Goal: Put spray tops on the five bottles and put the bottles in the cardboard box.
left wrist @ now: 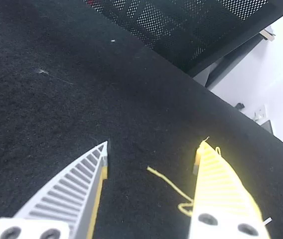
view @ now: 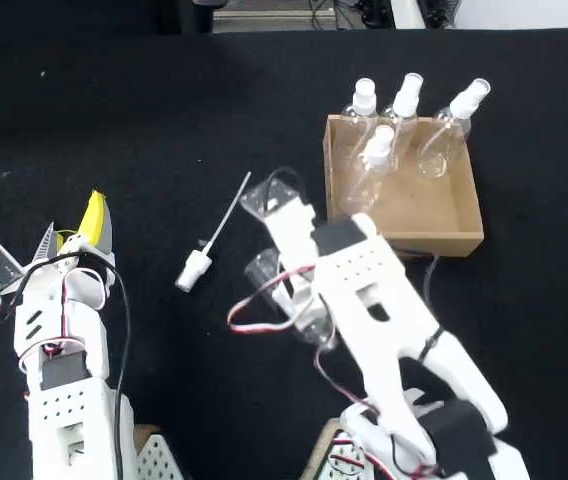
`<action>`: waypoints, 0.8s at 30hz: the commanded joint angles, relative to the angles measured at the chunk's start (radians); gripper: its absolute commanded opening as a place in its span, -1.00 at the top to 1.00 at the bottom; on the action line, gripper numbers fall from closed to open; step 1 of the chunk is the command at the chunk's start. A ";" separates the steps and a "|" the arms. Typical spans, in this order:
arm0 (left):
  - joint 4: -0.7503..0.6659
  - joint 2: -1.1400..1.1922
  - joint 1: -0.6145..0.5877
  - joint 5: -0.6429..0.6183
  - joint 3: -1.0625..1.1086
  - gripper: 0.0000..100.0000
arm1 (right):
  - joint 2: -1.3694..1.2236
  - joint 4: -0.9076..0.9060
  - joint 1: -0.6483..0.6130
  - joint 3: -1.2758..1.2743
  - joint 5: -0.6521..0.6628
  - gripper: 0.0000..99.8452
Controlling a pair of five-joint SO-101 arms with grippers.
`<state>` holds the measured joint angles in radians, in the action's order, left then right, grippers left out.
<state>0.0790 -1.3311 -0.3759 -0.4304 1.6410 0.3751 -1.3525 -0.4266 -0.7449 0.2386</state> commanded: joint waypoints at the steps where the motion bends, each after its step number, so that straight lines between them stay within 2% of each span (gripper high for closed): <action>1: -0.021 -0.018 -0.010 -0.005 -0.071 0.46 | 0.076 -0.005 -0.068 -0.031 0.012 0.97; 7: -0.021 -0.018 -0.010 -0.005 -0.071 0.46 | 0.114 -0.103 -0.104 0.024 0.014 0.94; 13: -0.021 -0.018 0.013 -0.002 -0.067 0.46 | 0.131 -0.196 -0.106 0.091 0.025 0.45; 15: -0.021 -0.018 0.025 -0.002 -0.064 0.46 | 0.131 -0.203 -0.104 0.093 0.074 0.37; 20: -0.021 -0.018 0.027 -0.002 -0.064 0.46 | 0.131 -0.262 -0.084 0.093 0.222 0.36; 24: -0.021 -0.018 0.027 -0.002 -0.064 0.46 | 0.131 -0.287 0.025 0.088 0.416 0.36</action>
<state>0.0790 -1.3311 -0.3667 -0.4304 1.6410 0.4611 -1.6180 -0.4895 -0.7127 0.5209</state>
